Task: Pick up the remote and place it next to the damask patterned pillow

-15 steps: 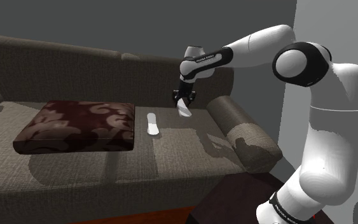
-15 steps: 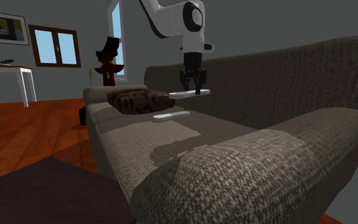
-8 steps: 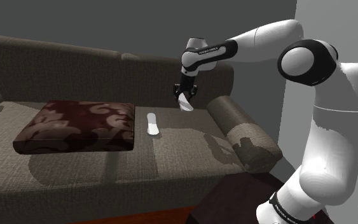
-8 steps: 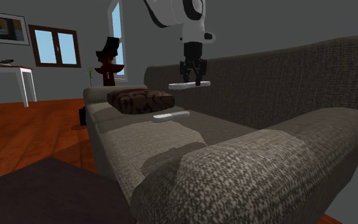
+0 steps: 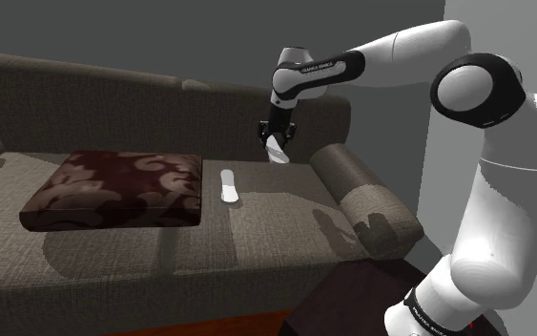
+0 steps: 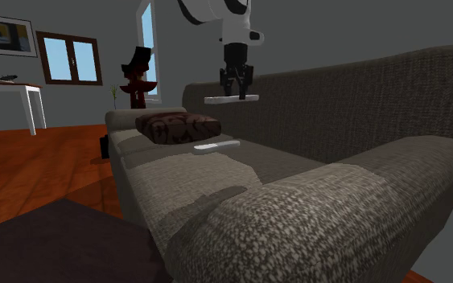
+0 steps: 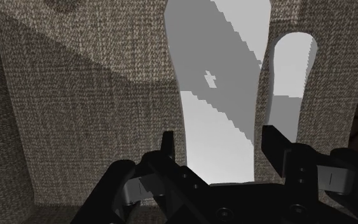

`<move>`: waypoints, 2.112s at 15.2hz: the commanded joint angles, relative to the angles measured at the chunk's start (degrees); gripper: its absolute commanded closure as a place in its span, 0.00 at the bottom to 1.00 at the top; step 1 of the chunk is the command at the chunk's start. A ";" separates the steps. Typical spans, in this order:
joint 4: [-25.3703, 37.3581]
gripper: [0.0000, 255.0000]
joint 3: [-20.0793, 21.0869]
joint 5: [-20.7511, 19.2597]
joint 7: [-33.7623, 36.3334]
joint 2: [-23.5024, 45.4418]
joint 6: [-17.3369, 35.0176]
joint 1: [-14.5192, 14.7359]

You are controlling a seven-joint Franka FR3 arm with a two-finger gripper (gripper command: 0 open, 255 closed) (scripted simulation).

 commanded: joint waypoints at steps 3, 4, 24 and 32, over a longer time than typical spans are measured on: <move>-5.20 1.00 1.43 -0.50 4.52 -3.61 1.68 2.93; -6.41 1.00 1.85 -0.62 5.71 -4.47 2.05 3.66; -16.45 1.00 11.83 -2.34 30.77 -11.19 5.52 17.93; -19.33 1.00 11.71 -3.08 31.24 -8.37 11.17 18.07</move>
